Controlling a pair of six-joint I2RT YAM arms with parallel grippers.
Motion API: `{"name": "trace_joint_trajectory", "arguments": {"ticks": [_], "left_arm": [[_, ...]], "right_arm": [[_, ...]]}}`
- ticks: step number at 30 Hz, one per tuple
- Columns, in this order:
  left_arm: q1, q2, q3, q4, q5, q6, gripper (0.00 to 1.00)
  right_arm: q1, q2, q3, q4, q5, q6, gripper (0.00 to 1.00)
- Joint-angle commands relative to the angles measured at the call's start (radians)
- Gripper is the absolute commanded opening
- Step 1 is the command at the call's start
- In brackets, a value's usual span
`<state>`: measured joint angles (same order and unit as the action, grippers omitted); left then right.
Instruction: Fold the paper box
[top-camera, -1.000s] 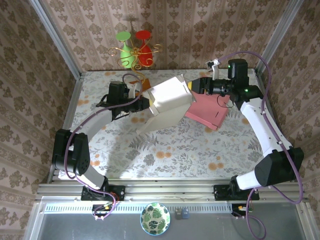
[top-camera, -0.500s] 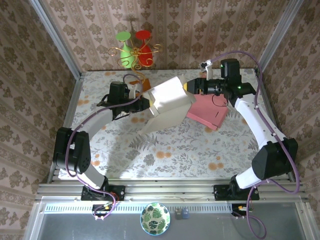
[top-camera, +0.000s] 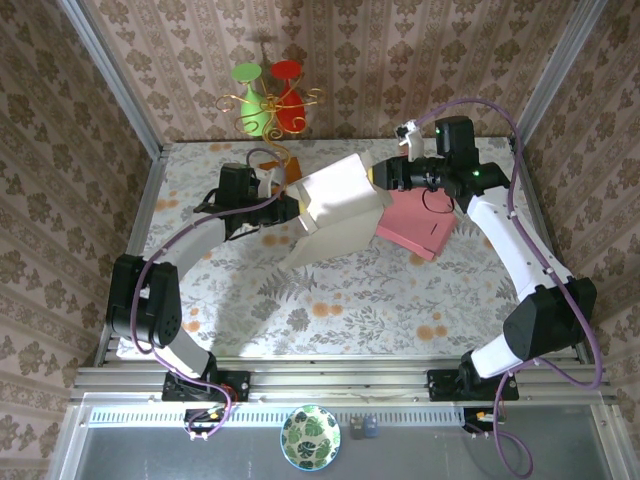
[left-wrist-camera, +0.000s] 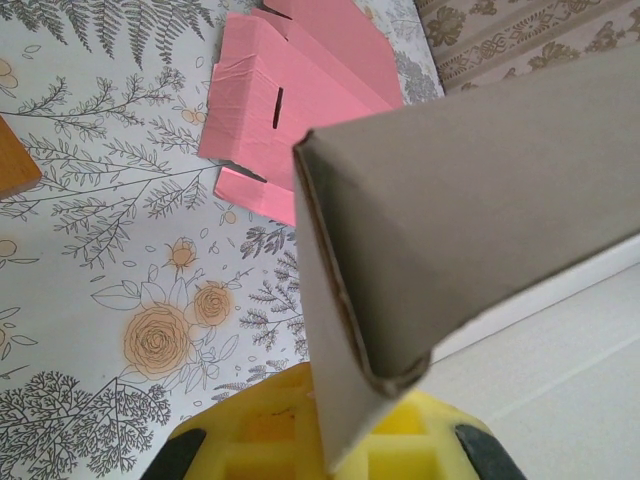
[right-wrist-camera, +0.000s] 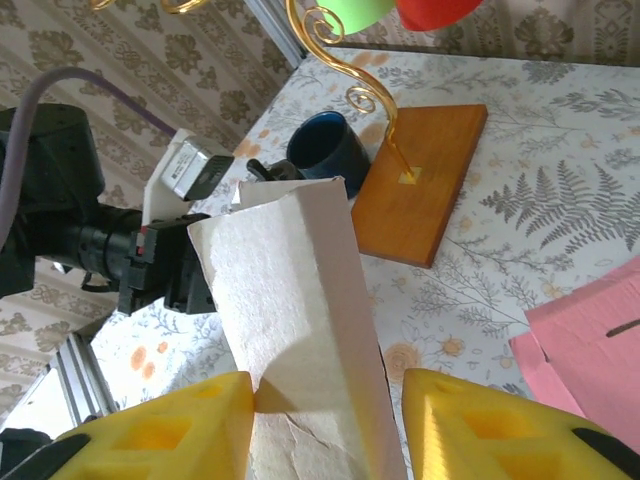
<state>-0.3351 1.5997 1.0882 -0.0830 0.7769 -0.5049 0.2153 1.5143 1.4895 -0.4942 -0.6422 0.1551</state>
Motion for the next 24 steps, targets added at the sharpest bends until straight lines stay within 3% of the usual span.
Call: {"name": "trace_joint_trajectory", "arguments": {"ticks": [1, 8, 24], "left_arm": [[-0.011, -0.008, 0.043, -0.004, 0.026, 0.02, 0.0], [-0.011, -0.009, 0.045, -0.008, 0.028, 0.022, 0.0], [-0.013, -0.014, 0.041, 0.011, 0.046, 0.014, 0.0]], "right_arm": [[0.01, 0.012, 0.025, -0.038, 0.048, -0.043, 0.42], [0.01, 0.005, 0.021, -0.032, 0.057, -0.044, 0.34], [0.026, 0.0, 0.01, -0.037, 0.108, -0.098, 0.24]]}}
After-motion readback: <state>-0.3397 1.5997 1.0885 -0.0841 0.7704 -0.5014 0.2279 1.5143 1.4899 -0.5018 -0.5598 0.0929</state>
